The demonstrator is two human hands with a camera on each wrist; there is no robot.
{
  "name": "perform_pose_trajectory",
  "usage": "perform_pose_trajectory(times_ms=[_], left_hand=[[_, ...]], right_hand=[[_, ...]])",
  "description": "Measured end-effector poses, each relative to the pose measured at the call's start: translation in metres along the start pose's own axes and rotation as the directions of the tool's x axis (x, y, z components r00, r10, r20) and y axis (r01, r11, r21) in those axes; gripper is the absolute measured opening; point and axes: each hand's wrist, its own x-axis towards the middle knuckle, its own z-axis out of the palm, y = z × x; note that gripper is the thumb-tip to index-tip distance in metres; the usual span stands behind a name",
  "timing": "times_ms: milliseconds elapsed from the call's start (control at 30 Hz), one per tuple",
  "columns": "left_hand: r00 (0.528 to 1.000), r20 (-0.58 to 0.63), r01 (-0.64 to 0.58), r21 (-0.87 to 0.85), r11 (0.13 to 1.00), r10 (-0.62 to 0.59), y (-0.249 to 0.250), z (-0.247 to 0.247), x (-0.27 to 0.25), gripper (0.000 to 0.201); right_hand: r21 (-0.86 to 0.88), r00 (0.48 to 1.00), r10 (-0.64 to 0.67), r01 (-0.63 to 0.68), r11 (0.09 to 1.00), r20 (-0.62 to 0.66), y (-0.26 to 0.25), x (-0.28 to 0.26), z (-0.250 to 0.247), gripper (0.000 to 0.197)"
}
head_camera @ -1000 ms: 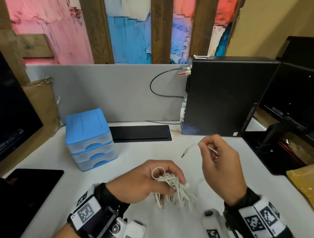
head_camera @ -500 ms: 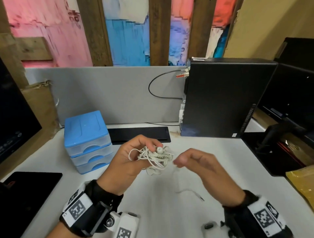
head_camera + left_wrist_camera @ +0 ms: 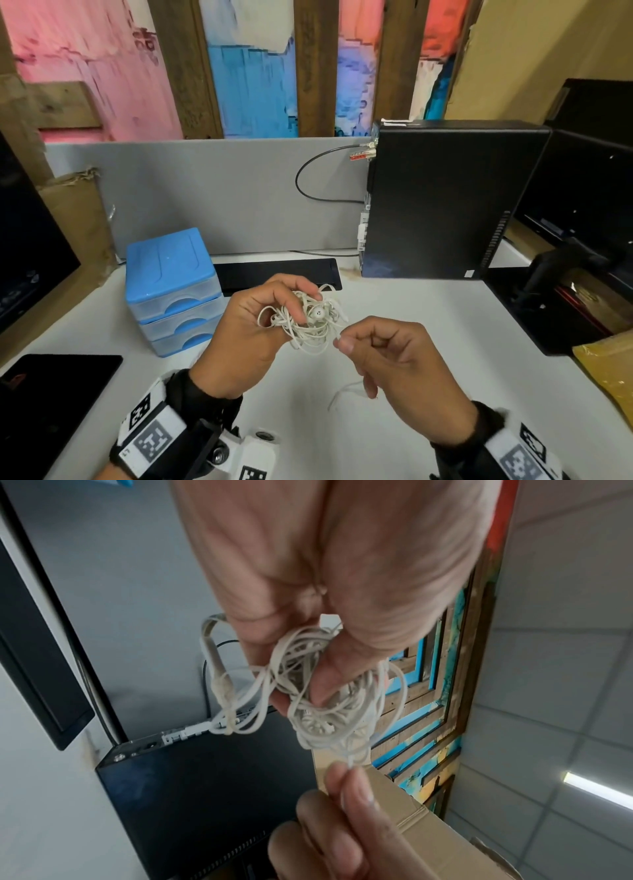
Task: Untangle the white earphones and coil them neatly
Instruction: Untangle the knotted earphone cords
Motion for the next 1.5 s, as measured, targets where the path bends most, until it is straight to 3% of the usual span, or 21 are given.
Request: perform_pose_trajectory(times_ms=[67,167,233,433,600,733,867,1067,1233,1367,1500], left_hand=[[0.999,-0.002,0.037,0.019,0.999,-0.037,-0.002,0.004,-0.002,0.035],[0.991,0.021,0.133,0.012,0.991,-0.133,-0.001,0.011,-0.005,0.020],[0.979,0.035,0.202,-0.018,0.979,-0.202,0.000,0.014,-0.007,0.025],[0.922,0.115,0.388,-0.264,0.883,-0.370,0.010,0.013,-0.005,0.030],[0.886,0.061,0.462,-0.206,0.863,-0.460,0.014,0.022,-0.006,0.012],[0.885,-0.026,0.454,-0.175,0.874,-0.465,0.020,0.028,-0.005,0.026],[0.879,-0.056,0.466,-0.103,0.879,-0.473,0.019,0.033,-0.008,0.030],[0.866,-0.075,0.489,-0.079,0.869,-0.494,0.016,0.040,-0.011,0.036],[0.850,-0.102,0.502,-0.139,0.853,-0.517,0.014,0.038,-0.010,0.038],[0.845,-0.046,0.521,-0.157,0.839,-0.533,0.012,0.036,-0.009,0.028],[0.832,-0.010,0.545,-0.171,0.821,-0.555,0.010,0.034,-0.009,0.020]], right_hand=[[-0.027,0.998,-0.014,0.013,1.000,-0.060,0.004,0.000,0.002,0.012],[-0.035,0.983,-0.054,0.049,0.998,-0.176,0.007,0.000,0.001,0.014],[-0.089,0.972,-0.094,0.076,0.993,-0.218,0.007,0.002,-0.001,0.014],[-0.156,0.950,-0.185,0.149,0.976,-0.252,0.007,0.003,-0.006,0.015],[-0.185,0.959,-0.236,0.206,0.961,-0.157,0.013,0.004,-0.007,0.020],[-0.220,0.947,-0.285,0.248,0.943,-0.152,0.011,0.004,-0.010,0.009],[-0.198,0.941,-0.327,0.305,0.931,-0.089,0.011,0.003,-0.010,0.015],[-0.168,0.977,-0.201,0.211,0.963,0.075,0.007,0.007,-0.017,0.019],[-0.253,0.980,-0.196,0.200,0.947,0.039,0.010,0.009,-0.020,0.014],[-0.412,0.969,-0.233,0.244,0.878,0.079,0.010,0.007,-0.027,0.019],[-0.661,0.933,-0.306,0.353,0.662,0.191,-0.001,0.005,-0.029,0.024]])
